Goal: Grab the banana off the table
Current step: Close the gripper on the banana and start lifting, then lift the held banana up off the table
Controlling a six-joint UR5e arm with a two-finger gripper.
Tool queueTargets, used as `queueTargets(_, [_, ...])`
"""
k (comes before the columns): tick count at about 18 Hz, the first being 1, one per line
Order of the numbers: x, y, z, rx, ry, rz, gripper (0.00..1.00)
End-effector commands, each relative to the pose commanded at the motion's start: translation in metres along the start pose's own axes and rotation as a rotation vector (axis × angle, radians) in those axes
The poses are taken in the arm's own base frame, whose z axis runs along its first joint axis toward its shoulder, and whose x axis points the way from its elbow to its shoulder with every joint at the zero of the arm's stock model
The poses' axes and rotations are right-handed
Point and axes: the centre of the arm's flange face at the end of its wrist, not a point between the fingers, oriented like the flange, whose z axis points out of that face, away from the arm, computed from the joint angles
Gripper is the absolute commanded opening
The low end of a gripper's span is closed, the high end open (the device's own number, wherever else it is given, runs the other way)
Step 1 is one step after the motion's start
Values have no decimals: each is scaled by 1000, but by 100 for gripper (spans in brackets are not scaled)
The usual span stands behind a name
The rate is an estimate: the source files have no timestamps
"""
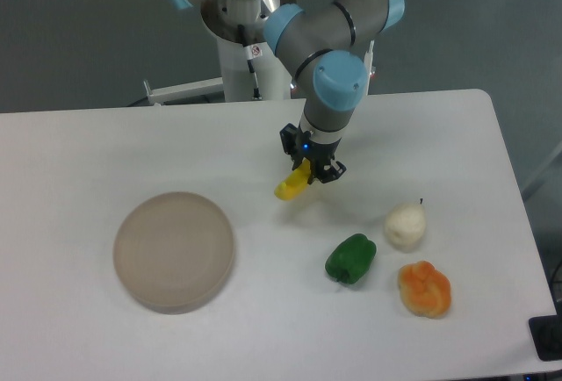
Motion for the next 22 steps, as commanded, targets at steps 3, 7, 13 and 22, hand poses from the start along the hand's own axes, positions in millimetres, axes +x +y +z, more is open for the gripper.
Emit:
queueTargets(3, [-32, -11, -61, 3, -6, 1, 3])
queueTargets(7, [-68, -7, -129, 11, -27, -23, 2])
queueTargets(13, [-87, 15, -131, -37, -43, 54, 0])
queueTargets(22, [-91, 21, -135, -40, -52, 64, 3])
